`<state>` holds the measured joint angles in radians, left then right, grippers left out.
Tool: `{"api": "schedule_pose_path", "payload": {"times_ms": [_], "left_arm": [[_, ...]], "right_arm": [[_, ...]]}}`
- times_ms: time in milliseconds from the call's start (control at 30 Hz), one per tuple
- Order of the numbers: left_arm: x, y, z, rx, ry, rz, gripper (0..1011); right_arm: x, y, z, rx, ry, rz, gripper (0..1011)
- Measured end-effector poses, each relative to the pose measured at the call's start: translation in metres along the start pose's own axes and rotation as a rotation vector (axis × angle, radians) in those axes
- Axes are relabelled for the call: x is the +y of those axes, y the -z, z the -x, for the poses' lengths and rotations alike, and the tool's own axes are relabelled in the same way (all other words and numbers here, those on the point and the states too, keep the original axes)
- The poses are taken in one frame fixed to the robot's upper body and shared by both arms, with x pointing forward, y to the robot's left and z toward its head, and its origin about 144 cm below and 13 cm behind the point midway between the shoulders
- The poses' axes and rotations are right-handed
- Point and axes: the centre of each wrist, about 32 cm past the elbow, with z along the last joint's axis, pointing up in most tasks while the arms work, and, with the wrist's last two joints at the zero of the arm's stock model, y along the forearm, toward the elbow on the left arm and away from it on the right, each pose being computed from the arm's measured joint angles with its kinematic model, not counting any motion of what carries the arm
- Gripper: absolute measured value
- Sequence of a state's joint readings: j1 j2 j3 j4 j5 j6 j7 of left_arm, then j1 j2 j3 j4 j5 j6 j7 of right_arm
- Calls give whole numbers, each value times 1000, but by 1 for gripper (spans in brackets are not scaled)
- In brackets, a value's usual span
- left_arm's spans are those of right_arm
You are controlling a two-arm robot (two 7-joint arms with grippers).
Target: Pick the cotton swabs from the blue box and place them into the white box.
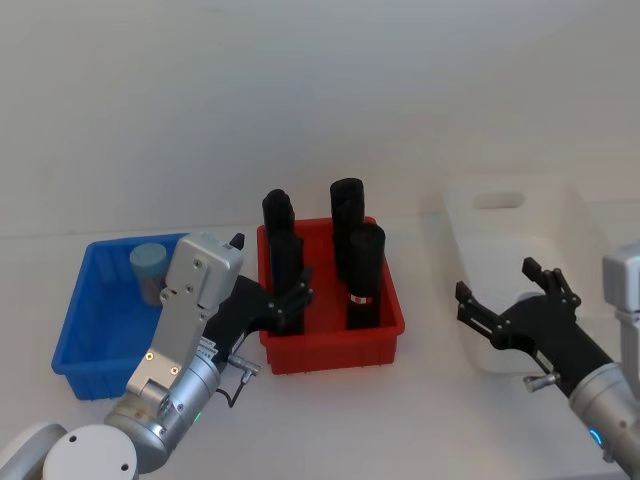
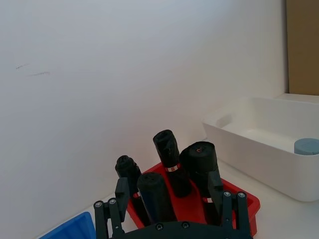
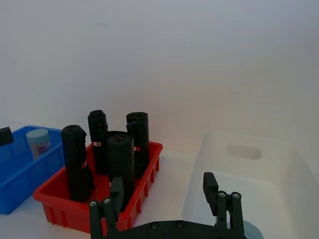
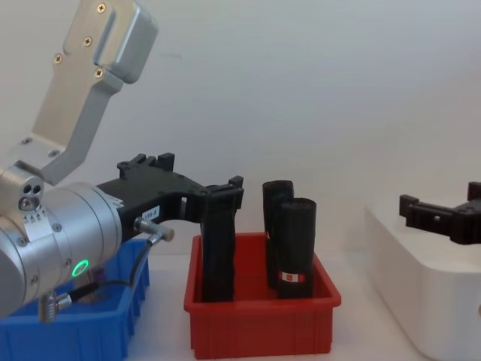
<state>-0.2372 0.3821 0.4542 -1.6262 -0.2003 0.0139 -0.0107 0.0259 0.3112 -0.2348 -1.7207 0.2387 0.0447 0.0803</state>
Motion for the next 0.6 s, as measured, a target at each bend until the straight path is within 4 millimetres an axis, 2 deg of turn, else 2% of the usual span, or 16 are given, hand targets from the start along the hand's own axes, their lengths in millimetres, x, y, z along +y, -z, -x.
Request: {"api": "schedule_pose_path", "payload": {"times_ms": [233,600], "left_arm": [[0,0,0,0,0,0,1004],[0,0,0,0,0,0,1004]], "right_arm": [[14,4,0,-18,-11,14,1001],[47,14,0,-43,-52,41,1001]]}}
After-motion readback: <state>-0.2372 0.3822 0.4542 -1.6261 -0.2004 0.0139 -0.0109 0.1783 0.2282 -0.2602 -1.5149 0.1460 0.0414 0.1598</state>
